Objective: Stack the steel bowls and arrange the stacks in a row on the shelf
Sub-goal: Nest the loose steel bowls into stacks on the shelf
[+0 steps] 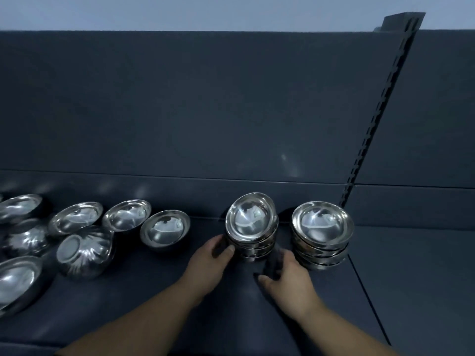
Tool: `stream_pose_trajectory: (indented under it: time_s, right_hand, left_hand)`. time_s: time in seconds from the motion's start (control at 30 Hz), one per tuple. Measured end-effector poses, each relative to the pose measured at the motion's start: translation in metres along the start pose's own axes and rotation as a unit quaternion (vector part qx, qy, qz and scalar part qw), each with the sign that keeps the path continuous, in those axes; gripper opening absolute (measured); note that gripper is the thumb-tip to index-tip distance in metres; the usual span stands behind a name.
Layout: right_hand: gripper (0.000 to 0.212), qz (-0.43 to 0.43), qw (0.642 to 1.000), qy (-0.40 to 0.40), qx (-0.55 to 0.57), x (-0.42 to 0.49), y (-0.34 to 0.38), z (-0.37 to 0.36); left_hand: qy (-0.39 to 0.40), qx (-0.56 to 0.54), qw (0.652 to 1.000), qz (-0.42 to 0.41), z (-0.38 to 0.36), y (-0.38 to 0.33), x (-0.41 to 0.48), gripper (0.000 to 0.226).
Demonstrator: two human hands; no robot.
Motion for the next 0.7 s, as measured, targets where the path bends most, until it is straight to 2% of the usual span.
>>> stream_pose_trajectory:
  time_s: [0.07, 0.1, 0.2, 0.4, 0.6, 0.7]
  right_hand:
    - [0.056, 0.016, 0.996, 0.038, -0.077, -0.007, 0.007, -0.005]
    - [0.053, 0.028, 0.993, 0.054, -0.101, -0.010, 0.012, -0.010]
    - [0.049, 0.057, 0.987, 0.079, -0.126, -0.014, 0.036, -0.026]
    - [0.048, 0.090, 0.984, 0.100, -0.112, -0.010, 0.099, -0.073]
    - [0.046, 0.097, 0.988, 0.073, -0.093, 0.004, 0.193, -0.143]
    - [0.048, 0.078, 0.995, 0.037, -0.057, 0.014, 0.238, -0.180]
  left_hand:
    - [-0.059, 0.156, 0.985, -0.030, 0.011, 0.006, -0.012, 0.056]
    - [-0.069, 0.201, 0.976, -0.049, 0.015, 0.009, -0.017, 0.058]
    - [-0.080, 0.259, 0.958, -0.097, 0.035, 0.020, -0.030, 0.060]
    - [-0.151, 0.296, 0.934, -0.132, 0.115, 0.037, -0.045, 0.062]
    - [-0.200, 0.248, 0.926, -0.202, 0.232, 0.051, -0.069, 0.058]
    - [-0.242, 0.239, 0.917, -0.206, 0.304, 0.069, -0.074, 0.063]
Point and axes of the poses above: each hand's wrist, its own x-axis towards the middle knuckle, its own z-axis out of the back of the hand, y = z × x, the point moved 8 cm from there along x, towards the middle knuckle, and after that the axes turned 15 degrees about z, right-handed, at the moved point
